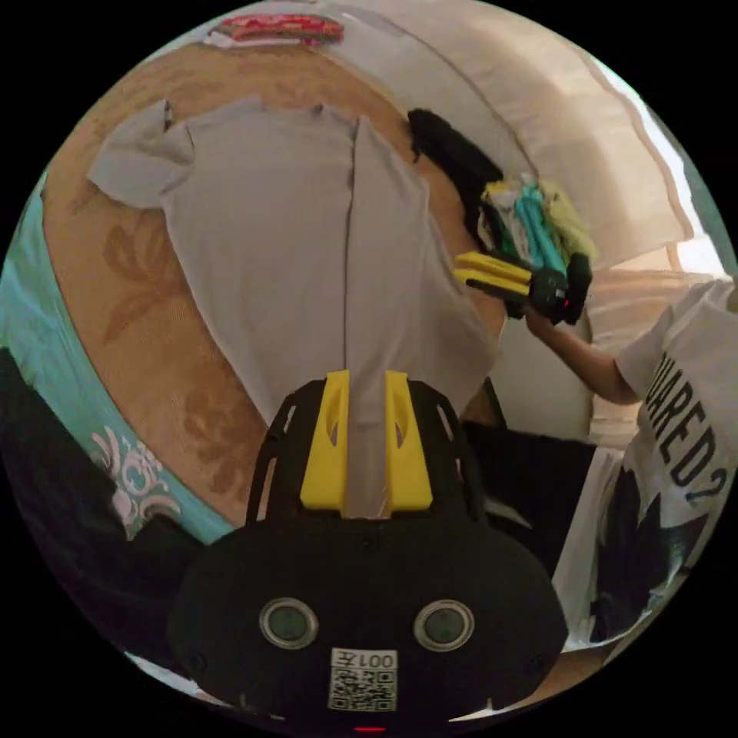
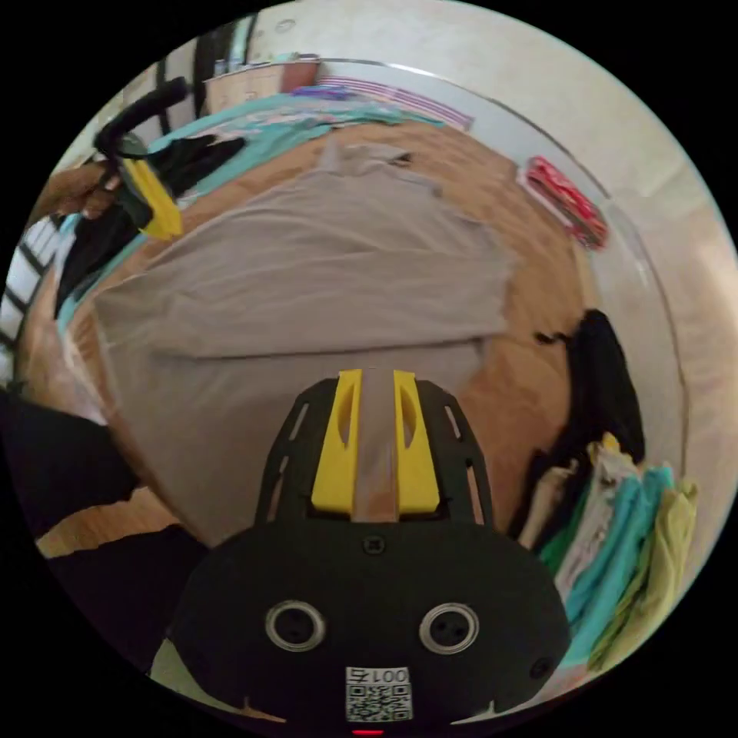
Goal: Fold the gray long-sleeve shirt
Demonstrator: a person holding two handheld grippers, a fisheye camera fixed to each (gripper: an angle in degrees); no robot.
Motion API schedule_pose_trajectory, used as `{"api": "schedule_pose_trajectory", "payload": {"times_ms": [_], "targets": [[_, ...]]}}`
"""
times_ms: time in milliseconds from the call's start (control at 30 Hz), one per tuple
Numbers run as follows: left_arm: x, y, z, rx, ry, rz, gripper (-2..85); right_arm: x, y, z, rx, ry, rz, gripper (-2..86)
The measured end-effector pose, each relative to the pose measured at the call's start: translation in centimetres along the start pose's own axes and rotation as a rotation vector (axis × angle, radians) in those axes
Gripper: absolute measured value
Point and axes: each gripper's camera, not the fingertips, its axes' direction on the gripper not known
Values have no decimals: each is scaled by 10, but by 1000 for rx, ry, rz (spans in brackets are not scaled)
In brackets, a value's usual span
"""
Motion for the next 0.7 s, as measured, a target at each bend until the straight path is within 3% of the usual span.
{"api": "schedule_pose_trajectory", "payload": {"times_ms": [200, 333, 533, 700], "targets": [[-4, -190, 10, 244, 69, 177, 44, 118, 0, 48, -50, 128, 192, 102], [-17, -315, 44, 201, 167, 148, 57, 156, -15, 80, -9, 22, 228, 92], [-10, -398, 92, 22, 35, 114, 48, 183, -11, 83, 85, -178, 244, 83], [-14, -417, 98, 45, -18, 79, 35, 193, -9, 92, 97, -295, 187, 79]]}}
